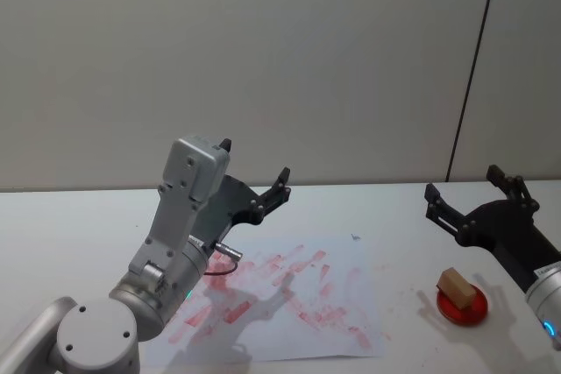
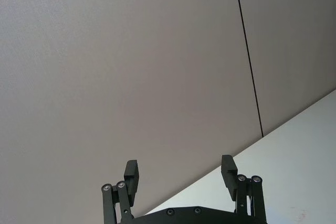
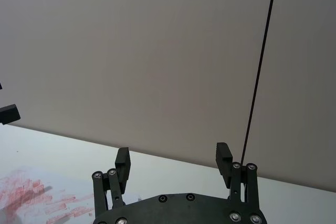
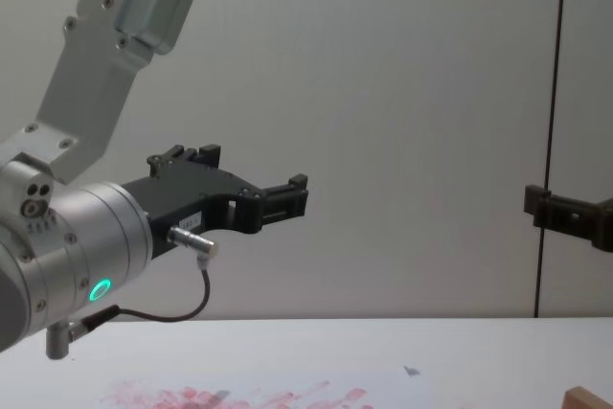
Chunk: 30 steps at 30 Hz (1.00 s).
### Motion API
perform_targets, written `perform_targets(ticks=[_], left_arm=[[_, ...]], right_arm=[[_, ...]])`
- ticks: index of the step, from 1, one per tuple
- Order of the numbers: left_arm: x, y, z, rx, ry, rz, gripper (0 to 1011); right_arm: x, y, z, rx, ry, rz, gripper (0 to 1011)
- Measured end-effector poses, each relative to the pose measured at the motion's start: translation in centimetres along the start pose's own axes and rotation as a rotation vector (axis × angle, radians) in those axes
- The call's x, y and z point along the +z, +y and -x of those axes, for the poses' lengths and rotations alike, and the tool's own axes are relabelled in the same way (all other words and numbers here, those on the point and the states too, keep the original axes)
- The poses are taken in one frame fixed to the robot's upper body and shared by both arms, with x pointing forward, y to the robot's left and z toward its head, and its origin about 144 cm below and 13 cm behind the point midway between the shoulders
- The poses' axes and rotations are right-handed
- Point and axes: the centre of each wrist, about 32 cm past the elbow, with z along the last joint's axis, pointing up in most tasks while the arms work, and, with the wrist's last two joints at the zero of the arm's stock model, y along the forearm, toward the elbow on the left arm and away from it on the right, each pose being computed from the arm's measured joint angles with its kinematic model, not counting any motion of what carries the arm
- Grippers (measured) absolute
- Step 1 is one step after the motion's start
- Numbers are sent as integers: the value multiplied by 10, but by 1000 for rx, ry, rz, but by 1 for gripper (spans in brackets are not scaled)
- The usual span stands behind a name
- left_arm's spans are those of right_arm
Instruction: Use the one hand to pick up the stamp and affix it onto the A4 paper.
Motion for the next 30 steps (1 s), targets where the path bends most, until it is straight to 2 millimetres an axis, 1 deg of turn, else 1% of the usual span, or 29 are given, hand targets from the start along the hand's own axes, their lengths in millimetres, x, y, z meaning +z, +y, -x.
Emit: perform_targets(ticks=[10,16,23,30], left_arm=[[0,0,0,0,0,0,1001],[0,0,0,0,0,0,1002],[0,0,0,0,0,0,1001],[0,0,0,0,0,0,1001]], right_arm=[[0,0,0,1,0,2,1001],[-1,-4,-2,6,3,22,1001],[-3,-17,-5,9,9,78,1001],[-8,-33,-10,-11,8,176,1001]])
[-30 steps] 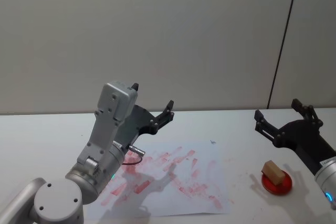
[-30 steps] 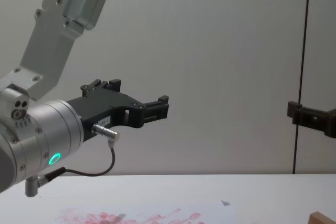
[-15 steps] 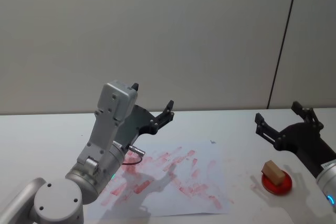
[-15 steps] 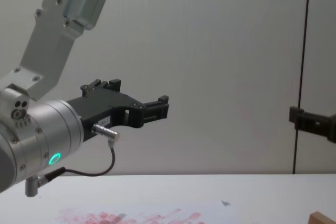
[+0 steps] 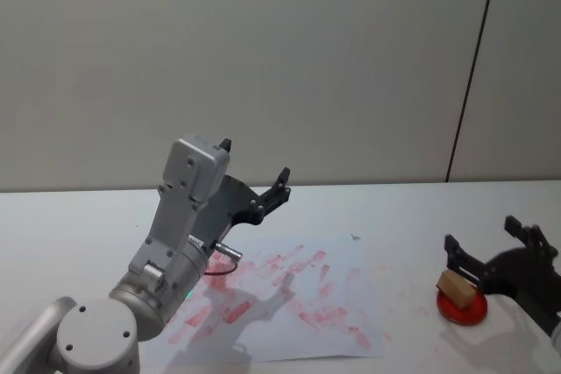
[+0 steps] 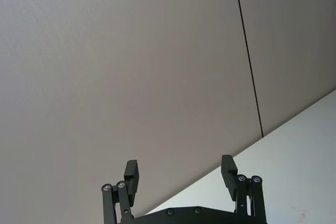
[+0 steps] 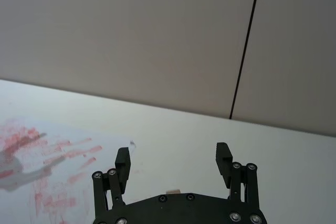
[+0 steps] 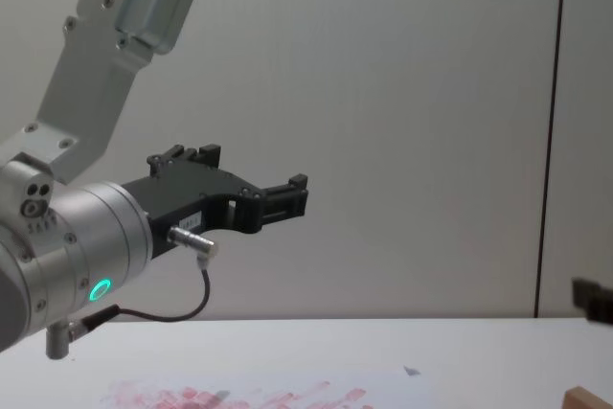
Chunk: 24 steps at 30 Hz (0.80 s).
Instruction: Use the one hand to pick up the stamp and affix it onto the A4 paper.
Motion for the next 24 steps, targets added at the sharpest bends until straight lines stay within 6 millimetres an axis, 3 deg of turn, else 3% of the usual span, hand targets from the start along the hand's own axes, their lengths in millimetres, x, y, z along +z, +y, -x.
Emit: perform_targets(ticks=[11,24], left_arm=[[0,0,0,0,0,0,1001],[0,0,0,0,0,0,1001]], right_arm=[[-9,-6,-5,-49,-33,129,1001],[-15,11,-3,-58,-55,219,1001]])
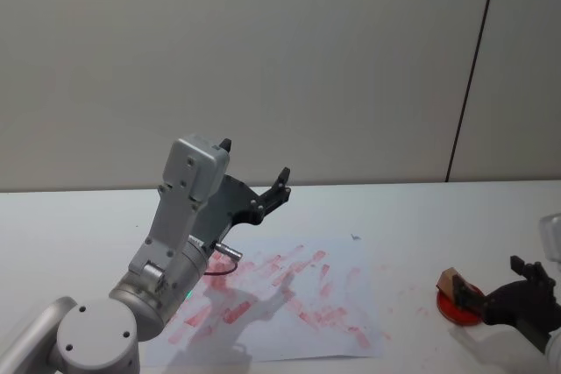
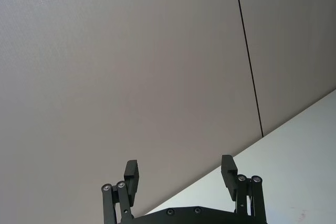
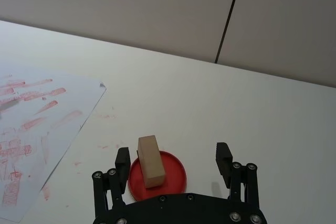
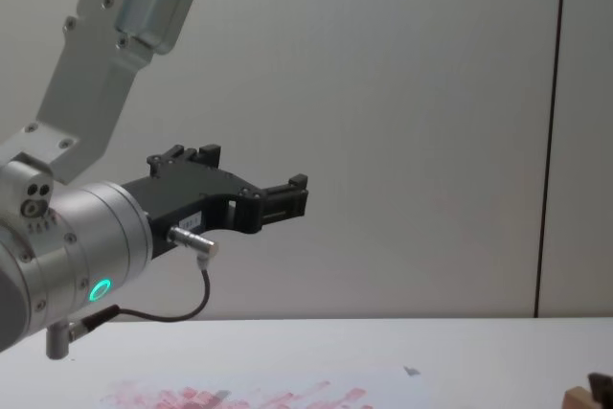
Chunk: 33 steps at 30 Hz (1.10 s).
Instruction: Use the one hand to pick up the stamp and affix it onto the A4 paper.
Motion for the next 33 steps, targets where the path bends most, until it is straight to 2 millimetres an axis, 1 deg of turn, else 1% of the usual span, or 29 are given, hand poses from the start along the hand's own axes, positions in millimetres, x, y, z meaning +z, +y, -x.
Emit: perform_targets(ticks=[10,30,33], left_arm=[[0,0,0,0,0,0,1001],[0,0,0,0,0,0,1001],[0,0,0,0,0,0,1002]], right_arm=[[-2,17,6,20,-11,52,1001],[-9,39,15,34,-27,110,1001],[-9,40,16,35,-29,113,965]])
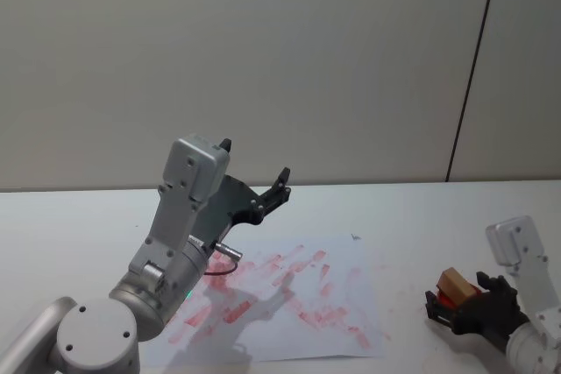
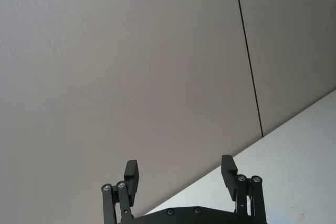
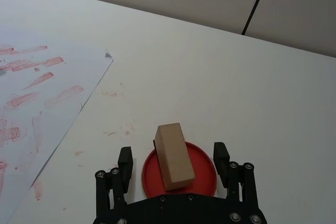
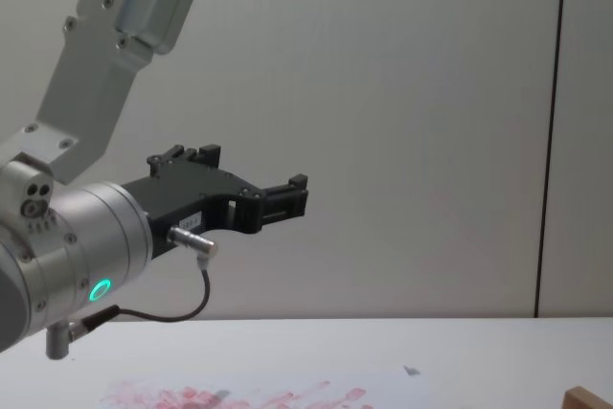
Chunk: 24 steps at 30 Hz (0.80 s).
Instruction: Use the one hand to pick up the stamp and affix it onto the A4 paper.
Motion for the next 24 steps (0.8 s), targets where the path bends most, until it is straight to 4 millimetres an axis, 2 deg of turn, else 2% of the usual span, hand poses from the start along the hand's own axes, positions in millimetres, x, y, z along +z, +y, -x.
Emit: perform_targets(ticks=[5,17,18,20,23,24], left_arm=[[0,0,0,0,0,0,1001],[0,0,0,0,0,0,1001],[0,0,0,0,0,0,1001],[0,0,0,0,0,0,1001],[0,0,0,0,0,0,1001],[0,0,0,0,0,0,1001]], right_arm=[[0,3,1,2,-2,5,854],[-1,5,2,4,-5,11,488],[-1,5,2,4,-5,11,426],[-1,6,2,4,-5,11,364],[-1,6,2,4,-6,12,274],[-1,6,2,4,-6,12,274]])
